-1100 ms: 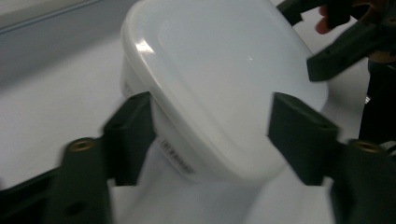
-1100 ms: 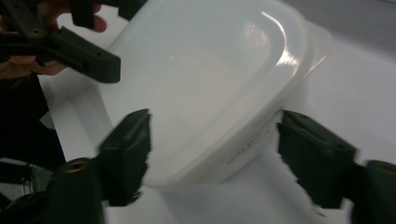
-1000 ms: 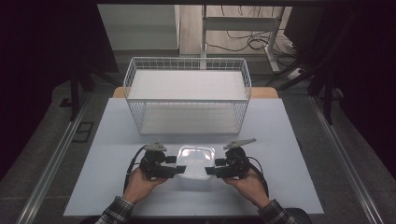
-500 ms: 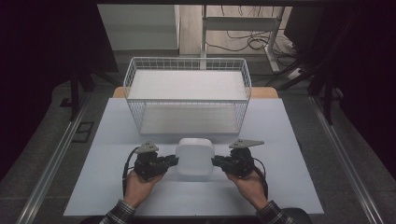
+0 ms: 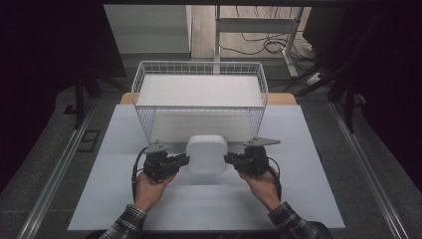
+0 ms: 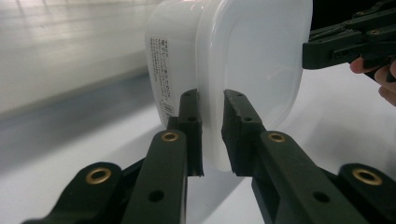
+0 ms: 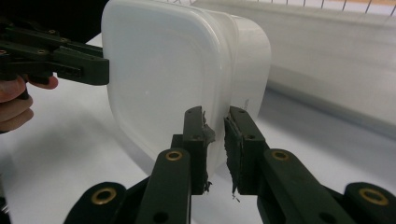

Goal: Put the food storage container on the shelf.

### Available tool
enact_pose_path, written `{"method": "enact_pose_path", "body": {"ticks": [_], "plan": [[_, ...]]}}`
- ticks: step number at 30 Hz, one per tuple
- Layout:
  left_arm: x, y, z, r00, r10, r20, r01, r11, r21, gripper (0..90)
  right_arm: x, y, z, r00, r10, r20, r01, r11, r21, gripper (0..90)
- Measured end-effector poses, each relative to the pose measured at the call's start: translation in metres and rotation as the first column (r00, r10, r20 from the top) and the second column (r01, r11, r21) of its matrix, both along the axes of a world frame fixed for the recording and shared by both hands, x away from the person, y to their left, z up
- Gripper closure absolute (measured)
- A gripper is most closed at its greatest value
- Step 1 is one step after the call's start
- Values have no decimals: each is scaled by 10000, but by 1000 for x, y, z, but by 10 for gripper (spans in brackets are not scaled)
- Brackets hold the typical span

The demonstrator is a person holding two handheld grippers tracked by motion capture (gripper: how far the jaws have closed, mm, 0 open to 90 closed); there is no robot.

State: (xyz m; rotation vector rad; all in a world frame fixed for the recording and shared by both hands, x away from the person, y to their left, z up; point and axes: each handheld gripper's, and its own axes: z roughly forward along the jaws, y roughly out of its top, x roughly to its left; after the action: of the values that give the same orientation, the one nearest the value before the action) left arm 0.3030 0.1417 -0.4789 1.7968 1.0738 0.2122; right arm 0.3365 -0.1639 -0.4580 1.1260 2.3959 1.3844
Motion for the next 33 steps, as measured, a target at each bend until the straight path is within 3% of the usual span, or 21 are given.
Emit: {"method": "enact_pose_path", "body": {"ticks": [11, 23, 30, 33], "plan": [[33, 1, 0, 9987, 488, -134, -487, 9988, 27, 788, 40, 11, -4, 9989, -438, 145, 440, 9990, -97, 766], [54, -5, -6, 9969, 615, -499, -612, 9981, 82, 785, 59, 11, -12, 9976, -691, -102, 689, 9974, -195, 758], [64, -12, -9, 9962, 842, -225, -831, 9955, 459, 782, 69, 12, -16, 9962, -875, -41, 873, 9955, -366, 752], [68, -10, -11, 9952, 933, -290, -922, 9950, 383, 776, 74, 11, -16, 9964, -844, -107, 842, 9962, -215, 752]]}}
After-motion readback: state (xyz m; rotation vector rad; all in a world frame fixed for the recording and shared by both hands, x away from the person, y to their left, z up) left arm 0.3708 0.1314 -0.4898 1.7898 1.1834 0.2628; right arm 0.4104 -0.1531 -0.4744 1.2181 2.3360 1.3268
